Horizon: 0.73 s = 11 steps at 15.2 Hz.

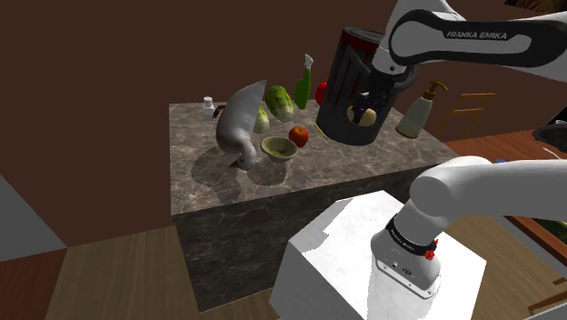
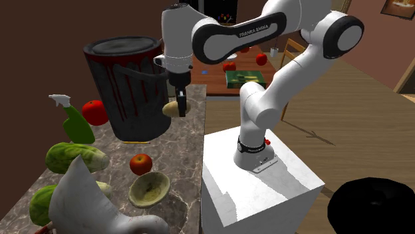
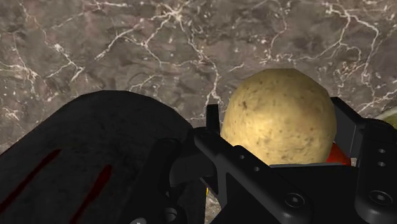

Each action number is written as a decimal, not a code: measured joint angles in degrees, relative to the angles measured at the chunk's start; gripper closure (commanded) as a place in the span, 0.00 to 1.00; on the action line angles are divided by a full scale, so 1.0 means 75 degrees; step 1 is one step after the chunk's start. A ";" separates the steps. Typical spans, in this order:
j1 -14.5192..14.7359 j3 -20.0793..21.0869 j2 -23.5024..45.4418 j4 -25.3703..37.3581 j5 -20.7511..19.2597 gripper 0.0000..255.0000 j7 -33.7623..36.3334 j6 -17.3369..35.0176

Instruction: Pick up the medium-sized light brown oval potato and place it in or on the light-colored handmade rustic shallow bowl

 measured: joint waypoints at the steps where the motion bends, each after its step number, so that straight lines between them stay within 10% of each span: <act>1: 0.0092 0.0176 0.0109 0.0055 0.0124 1.00 0.0187 0.0052; 11: 0.0710 0.1836 0.1714 0.1305 0.0993 1.00 0.1973 0.0455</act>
